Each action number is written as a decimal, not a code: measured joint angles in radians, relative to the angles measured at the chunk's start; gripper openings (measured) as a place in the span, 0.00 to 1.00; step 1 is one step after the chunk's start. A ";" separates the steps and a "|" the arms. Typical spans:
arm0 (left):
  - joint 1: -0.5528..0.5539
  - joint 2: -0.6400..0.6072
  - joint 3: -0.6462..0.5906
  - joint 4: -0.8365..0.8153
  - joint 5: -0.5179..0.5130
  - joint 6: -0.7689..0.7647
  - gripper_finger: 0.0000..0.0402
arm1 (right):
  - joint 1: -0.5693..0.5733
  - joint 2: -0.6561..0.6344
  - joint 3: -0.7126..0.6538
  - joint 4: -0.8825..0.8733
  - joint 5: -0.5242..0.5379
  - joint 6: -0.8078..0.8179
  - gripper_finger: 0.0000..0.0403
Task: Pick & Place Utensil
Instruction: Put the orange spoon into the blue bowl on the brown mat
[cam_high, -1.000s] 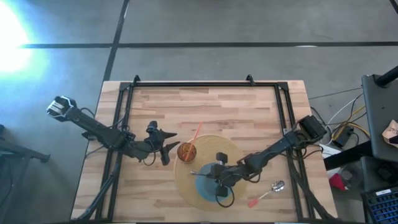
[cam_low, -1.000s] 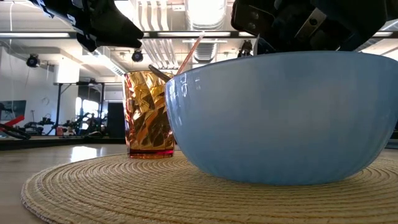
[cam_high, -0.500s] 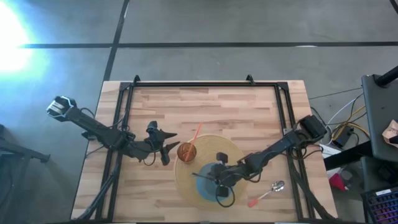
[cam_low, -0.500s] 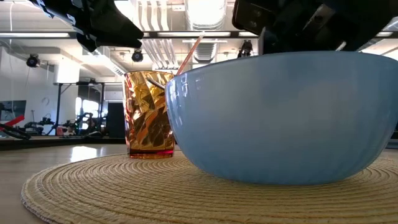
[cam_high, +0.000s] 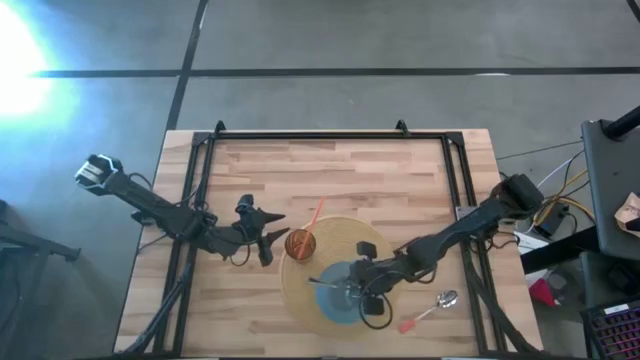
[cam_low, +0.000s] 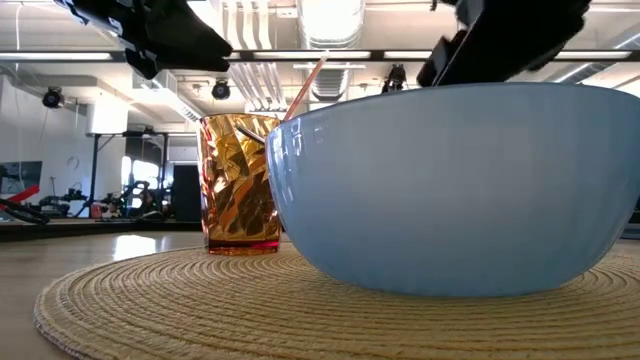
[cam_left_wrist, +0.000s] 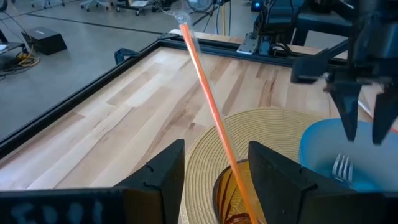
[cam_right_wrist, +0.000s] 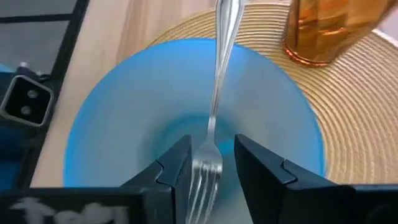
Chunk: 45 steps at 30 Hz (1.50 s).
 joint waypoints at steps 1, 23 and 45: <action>0.000 0.000 0.003 0.000 0.002 0.005 0.42 | 0.004 -0.016 0.000 -0.016 -0.006 0.001 0.29; 0.000 0.000 0.007 -0.004 0.003 0.008 0.42 | 0.218 -0.206 -0.002 -0.569 -0.165 0.292 0.21; 0.000 0.000 0.007 -0.003 0.001 0.007 0.42 | 0.350 -0.052 -0.003 -0.625 -0.306 0.311 0.33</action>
